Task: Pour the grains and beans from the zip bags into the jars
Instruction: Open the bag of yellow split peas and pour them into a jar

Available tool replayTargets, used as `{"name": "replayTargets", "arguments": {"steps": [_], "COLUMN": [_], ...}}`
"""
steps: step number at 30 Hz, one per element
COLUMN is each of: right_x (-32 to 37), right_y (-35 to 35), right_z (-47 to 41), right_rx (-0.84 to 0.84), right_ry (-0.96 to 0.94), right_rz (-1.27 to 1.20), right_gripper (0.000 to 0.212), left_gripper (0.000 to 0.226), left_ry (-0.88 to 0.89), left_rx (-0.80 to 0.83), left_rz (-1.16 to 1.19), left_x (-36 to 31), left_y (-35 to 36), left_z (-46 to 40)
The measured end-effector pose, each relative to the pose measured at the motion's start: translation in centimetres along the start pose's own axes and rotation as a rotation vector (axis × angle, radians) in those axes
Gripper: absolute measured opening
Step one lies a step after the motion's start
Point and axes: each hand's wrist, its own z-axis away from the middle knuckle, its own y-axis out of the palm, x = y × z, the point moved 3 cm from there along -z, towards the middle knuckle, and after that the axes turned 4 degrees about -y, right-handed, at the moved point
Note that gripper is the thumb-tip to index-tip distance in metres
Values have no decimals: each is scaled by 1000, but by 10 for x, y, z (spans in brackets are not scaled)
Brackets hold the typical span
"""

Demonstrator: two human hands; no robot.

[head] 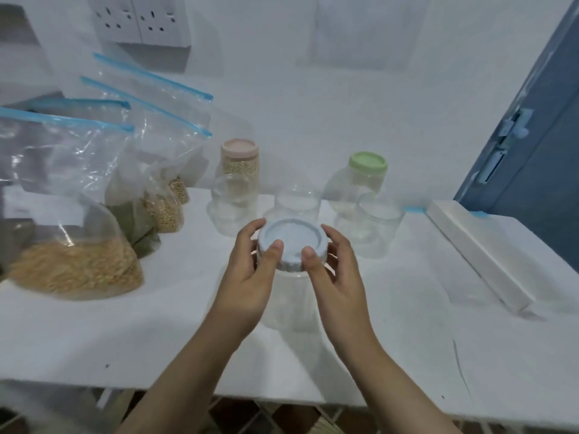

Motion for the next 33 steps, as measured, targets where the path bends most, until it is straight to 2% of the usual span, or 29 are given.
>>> {"name": "replayTargets", "arguments": {"steps": [6, 11, 17, 22, 24, 26, 29, 31, 33], "right_x": [-15, -9, -12, -11, -13, -15, -13, -17, -21], "right_y": [8, 13, 10, 4, 1, 0, -2, -4, -5], "right_z": [10, 6, -5, -20, -22, -22, -18, -14, -9], "right_rx": [18, -3, -1, 124, 99, 17, -66, 16, 175], "right_ry": [111, 69, 103, 224, 238, 222, 126, 92, 60], "right_rz": [30, -55, -139, -145, -131, -132, -96, -89, -91], "right_gripper": [63, 37, 30, 30, 19, 10, 24, 33, 48], "left_gripper": [32, 34, 38, 35, 36, 53, 72, 80, 83], "left_ry": [-89, -95, -106, -11, 7, 39, 104, 131, 144], "left_rx": [36, 86, 77, 84, 128, 181, 196, 191, 172], "left_rz": [25, 91, 227, 187, 149, 71, -22, -44, -96], "left_x": [20, 29, 34, 35, 36, 40, 46, 50, 47], "left_y": [-7, 0, 5, 6, 3, 0, -8, -15, -22], "left_z": [4, 5, -2, 1, 1, 3, 5, 1, -2]}}
